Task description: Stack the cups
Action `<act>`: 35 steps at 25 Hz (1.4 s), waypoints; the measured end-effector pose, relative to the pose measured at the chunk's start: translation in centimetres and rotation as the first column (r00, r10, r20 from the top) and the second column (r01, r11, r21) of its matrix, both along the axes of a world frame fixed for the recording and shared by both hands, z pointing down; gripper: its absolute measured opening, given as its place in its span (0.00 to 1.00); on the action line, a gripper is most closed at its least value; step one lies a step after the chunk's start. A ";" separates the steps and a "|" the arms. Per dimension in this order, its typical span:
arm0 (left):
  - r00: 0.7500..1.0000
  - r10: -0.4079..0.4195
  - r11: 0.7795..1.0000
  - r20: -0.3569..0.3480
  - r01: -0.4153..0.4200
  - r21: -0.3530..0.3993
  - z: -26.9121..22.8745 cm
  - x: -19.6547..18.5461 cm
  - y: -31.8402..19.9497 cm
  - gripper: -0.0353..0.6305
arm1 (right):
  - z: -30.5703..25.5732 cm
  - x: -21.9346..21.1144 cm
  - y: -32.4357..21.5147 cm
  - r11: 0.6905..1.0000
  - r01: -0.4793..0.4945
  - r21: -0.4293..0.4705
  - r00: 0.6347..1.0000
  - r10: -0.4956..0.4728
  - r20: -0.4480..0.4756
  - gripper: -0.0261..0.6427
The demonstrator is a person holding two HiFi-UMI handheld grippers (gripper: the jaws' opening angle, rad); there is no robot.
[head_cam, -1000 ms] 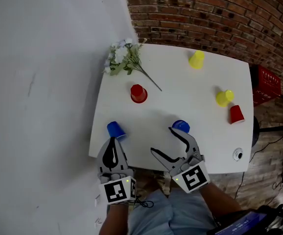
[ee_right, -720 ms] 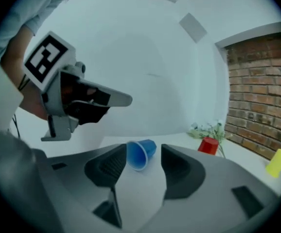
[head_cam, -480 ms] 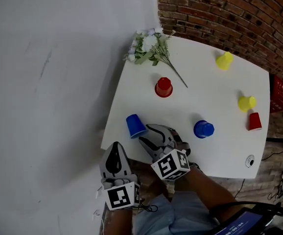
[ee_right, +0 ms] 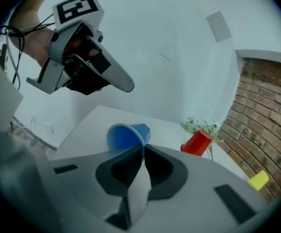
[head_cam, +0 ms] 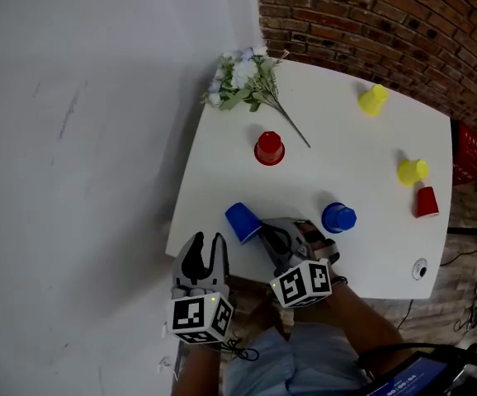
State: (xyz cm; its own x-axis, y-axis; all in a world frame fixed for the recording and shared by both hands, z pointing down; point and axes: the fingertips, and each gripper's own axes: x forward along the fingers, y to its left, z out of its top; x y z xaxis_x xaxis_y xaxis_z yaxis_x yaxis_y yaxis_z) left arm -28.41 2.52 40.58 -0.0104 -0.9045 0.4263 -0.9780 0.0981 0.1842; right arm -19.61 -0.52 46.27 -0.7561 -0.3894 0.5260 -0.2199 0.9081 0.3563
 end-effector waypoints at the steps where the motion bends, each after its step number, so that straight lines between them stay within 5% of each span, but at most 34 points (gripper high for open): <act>1: 0.999 0.008 1.000 -0.054 -0.009 -0.025 0.6 0.7 -0.3 0.30 | 0.2 0.6 0.0 1.000 -0.007 -0.008 1.000 0.007 -0.004 0.08; 6: 0.946 0.013 0.984 -0.324 -0.069 -0.162 3.4 3.7 -1.6 0.51 | 1.5 1.9 0.5 0.999 0.013 -0.037 1.000 -0.013 -0.006 0.22; 10: 0.840 -0.038 0.954 -0.541 -0.131 -0.270 4.7 4.7 -3.3 0.78 | 1.0 2.5 1.2 0.999 0.020 -0.048 1.000 -0.019 0.018 0.29; 12: 0.773 -0.097 0.938 -0.627 -0.139 -0.317 5.6 5.1 -3.9 0.81 | 0.6 2.8 1.6 0.998 0.023 -0.052 0.999 -0.022 0.031 0.30; 14: 0.755 -0.133 0.921 -0.643 -0.144 -0.361 6.4 5.2 -4.3 0.82 | 0.1 3.0 2.1 0.998 0.029 -0.054 0.999 -0.026 0.047 0.29; 20: 0.791 -0.137 0.847 -0.597 -0.218 -0.484 9.0 6.6 -5.0 0.79 | -0.8 3.6 3.1 0.995 0.054 -0.083 0.995 -0.047 0.083 0.29; 24: 0.838 -0.156 0.799 -0.523 -0.204 -0.565 10.2 6.3 -4.7 0.63 | -0.7 4.1 3.0 0.995 0.054 -0.090 0.993 -0.044 0.111 0.29; 25: 0.843 -0.153 0.798 -0.515 -0.203 -0.568 10.3 6.2 -4.7 0.50 | -0.8 4.4 2.8 0.994 0.053 -0.094 0.992 -0.042 0.115 0.29; 28: 0.836 -0.119 0.821 -0.536 -0.221 -0.527 9.5 7.0 -5.2 0.49 | -1.1 5.2 2.5 0.993 0.049 -0.110 0.991 -0.035 0.126 0.29; 31: 0.867 0.011 0.902 -0.499 -0.223 -0.369 6.6 8.4 -7.1 0.49 | -1.4 6.3 2.4 0.992 0.039 -0.123 0.990 -0.021 0.140 0.29; 33: 0.925 0.158 0.939 -0.345 -0.248 -0.237 4.5 9.5 -8.5 0.49 | -1.7 7.2 2.4 0.991 0.028 -0.132 0.989 -0.008 0.150 0.28; 35: 0.946 0.308 0.935 -0.103 -0.321 -0.150 3.5 11.2 -9.4 0.49 | -1.8 8.1 2.6 0.991 0.017 -0.136 0.989 0.003 0.147 0.28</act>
State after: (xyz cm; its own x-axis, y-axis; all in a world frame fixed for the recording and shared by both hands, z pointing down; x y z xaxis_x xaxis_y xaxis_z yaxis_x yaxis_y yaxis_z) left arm -17.26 -6.92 44.06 0.3019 -0.7745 0.5560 -0.9472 -0.1776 0.2669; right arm -11.54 2.04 44.43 -0.8313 -0.3159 0.4572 -0.2536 0.9477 0.1937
